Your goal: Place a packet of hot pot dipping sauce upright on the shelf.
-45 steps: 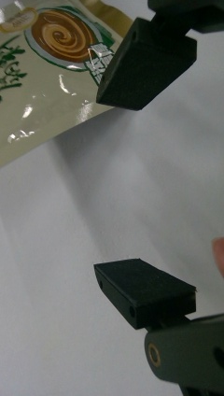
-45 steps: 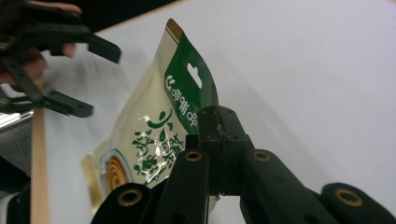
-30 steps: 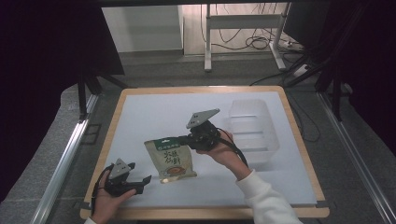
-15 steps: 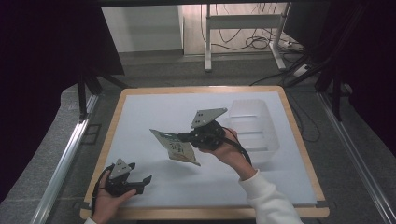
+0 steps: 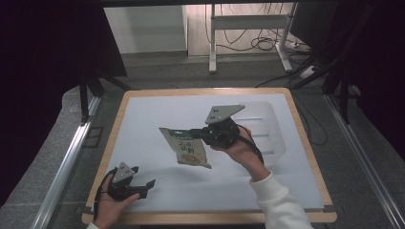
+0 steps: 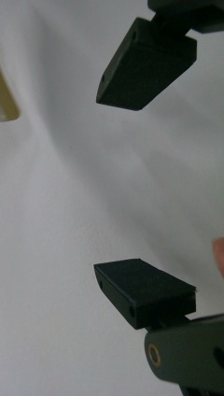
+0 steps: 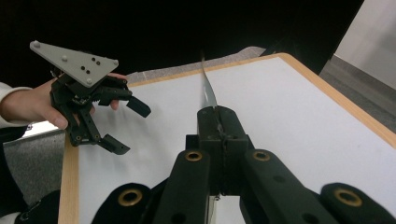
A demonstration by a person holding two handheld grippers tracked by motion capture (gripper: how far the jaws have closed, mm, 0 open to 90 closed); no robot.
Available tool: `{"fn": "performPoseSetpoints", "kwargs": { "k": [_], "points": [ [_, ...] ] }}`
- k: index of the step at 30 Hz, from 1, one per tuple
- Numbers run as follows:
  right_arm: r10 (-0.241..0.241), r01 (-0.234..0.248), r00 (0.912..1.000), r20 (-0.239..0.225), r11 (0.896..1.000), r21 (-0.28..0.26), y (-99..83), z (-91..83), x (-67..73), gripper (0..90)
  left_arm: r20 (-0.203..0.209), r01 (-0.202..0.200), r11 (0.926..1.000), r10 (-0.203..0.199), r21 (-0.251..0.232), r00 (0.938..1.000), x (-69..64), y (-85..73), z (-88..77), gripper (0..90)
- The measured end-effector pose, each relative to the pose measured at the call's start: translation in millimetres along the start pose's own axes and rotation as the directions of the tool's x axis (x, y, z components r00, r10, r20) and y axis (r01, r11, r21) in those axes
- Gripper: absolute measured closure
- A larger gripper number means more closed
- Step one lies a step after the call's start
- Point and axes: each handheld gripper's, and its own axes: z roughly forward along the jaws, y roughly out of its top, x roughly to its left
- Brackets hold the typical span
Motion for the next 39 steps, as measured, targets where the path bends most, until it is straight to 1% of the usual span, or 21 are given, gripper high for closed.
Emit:
{"fn": "performPoseSetpoints", "kwargs": {
  "k": [3, 9, 10, 11, 12, 13, 16, 17, 18, 19, 20, 21, 22, 26, 27, 30, 36, 39],
  "points": [
    [0.009, -0.009, 0.9999, 0.004, 1.000, -0.002, 0.2, -4.8, -3.4, 89.6, -0.005, 0.000, 1.0000, 0.000, 0.003, 1.0000, 0.2, -0.2, 0.7, 16.8],
    [0.025, -0.026, 0.9993, 0.029, 0.999, 0.031, 5.6, -19.4, -15.5, 89.6, -0.003, 0.000, 1.0000, 0.000, 0.003, 1.0000, 0.3, -0.3, 1.1, 16.8],
    [0.025, -0.026, 0.9993, 0.029, 0.999, 0.031, 5.6, -19.4, -15.5, 89.6, -0.003, 0.000, 1.0000, 0.000, 0.003, 1.0000, 0.3, -0.3, 1.1, 16.8],
    [0.029, -0.031, 0.9990, 0.034, 0.999, 0.045, 8.2, -22.4, -18.9, 89.6, -0.001, 0.000, 1.0000, 0.000, 0.002, 1.0000, 0.4, -0.3, 1.1, 16.8],
    [0.029, -0.031, 0.9990, 0.034, 0.999, 0.045, 8.2, -22.4, -18.9, 89.6, 0.000, 0.000, 1.0000, 0.000, 0.001, 1.0000, 0.5, -0.3, 0.9, 16.8],
    [0.032, -0.034, 0.9986, 0.043, 0.998, 0.059, 10.9, -24.2, -21.5, 89.6, 0.002, -0.001, 1.0000, 0.001, -0.001, 1.0000, 0.4, -0.2, 0.0, 16.8],
    [0.031, -0.035, 0.9983, 0.050, 0.997, 0.071, 13.7, -25.3, -23.2, 89.7, 0.003, -0.001, 1.0000, 0.001, -0.006, 1.0000, 0.1, -0.2, -0.6, 16.8],
    [0.027, -0.032, 0.9976, 0.064, 0.996, 0.082, 16.9, -26.4, -23.9, 89.7, 0.004, -0.002, 1.0000, 0.002, -0.006, 1.0000, -0.2, -0.1, -1.2, 16.8],
    [0.027, -0.032, 0.9976, 0.064, 0.996, 0.082, 16.9, -26.4, -23.9, 89.7, 0.004, -0.002, 1.0000, 0.002, -0.006, 1.0000, -0.2, -0.1, -1.2, 16.8],
    [0.016, -0.023, 0.9966, 0.081, 0.996, 0.090, 19.8, -28.8, -24.3, 89.6, 0.005, -0.002, 1.0000, 0.002, -0.006, 1.0000, -0.2, 0.0, -1.3, 16.8],
    [0.016, -0.023, 0.9966, 0.081, 0.996, 0.090, 19.8, -28.8, -24.3, 89.6, 0.005, -0.002, 1.0000, 0.002, -0.006, 1.0000, -0.2, 0.0, -1.3, 16.8],
    [0.009, -0.018, 0.9958, 0.091, 0.995, 0.097, 21.7, -31.7, -25.3, 89.6, 0.004, -0.002, 1.0000, 0.002, -0.007, 1.0000, -0.2, -0.1, -0.7, 16.8],
    [0.013, -0.022, 0.9953, 0.096, 0.995, 0.102, 22.3, -33.1, -26.2, 89.6, 0.004, -0.002, 1.0000, 0.003, -0.006, 1.0000, -0.2, 0.0, -0.6, 16.8],
    [0.019, -0.030, 0.9944, 0.104, 0.994, 0.110, 22.9, -36.4, -31.2, 89.6, 0.005, -0.002, 1.0000, 0.002, -0.005, 1.0000, -0.4, 0.0, -0.5, 16.8],
    [0.026, -0.039, 0.9940, 0.106, 0.993, 0.115, 23.4, -38.4, -34.2, 89.6, 0.005, -0.002, 1.0000, 0.002, -0.004, 1.0000, -0.5, 0.1, -0.4, 16.8],
    [0.024, -0.036, 0.9942, 0.105, 0.993, 0.117, 24.1, -40.4, -37.1, 89.6, 0.005, -0.001, 1.0000, 0.001, 0.000, 1.0000, -0.6, 0.2, 0.1, 16.8],
    [0.024, -0.039, 0.9925, 0.120, 0.992, 0.122, 27.8, -44.7, -42.2, 89.6, 0.009, -0.002, 1.0000, 0.002, 0.000, 1.0000, -1.2, 0.1, 0.2, 16.7],
    [0.025, -0.041, 0.9907, 0.134, 0.992, 0.123, 31.0, -48.1, -46.1, 89.6, 0.009, -0.001, 1.0000, 0.001, -0.002, 1.0000, -1.1, 0.1, -0.1, 16.8]
  ]
}}
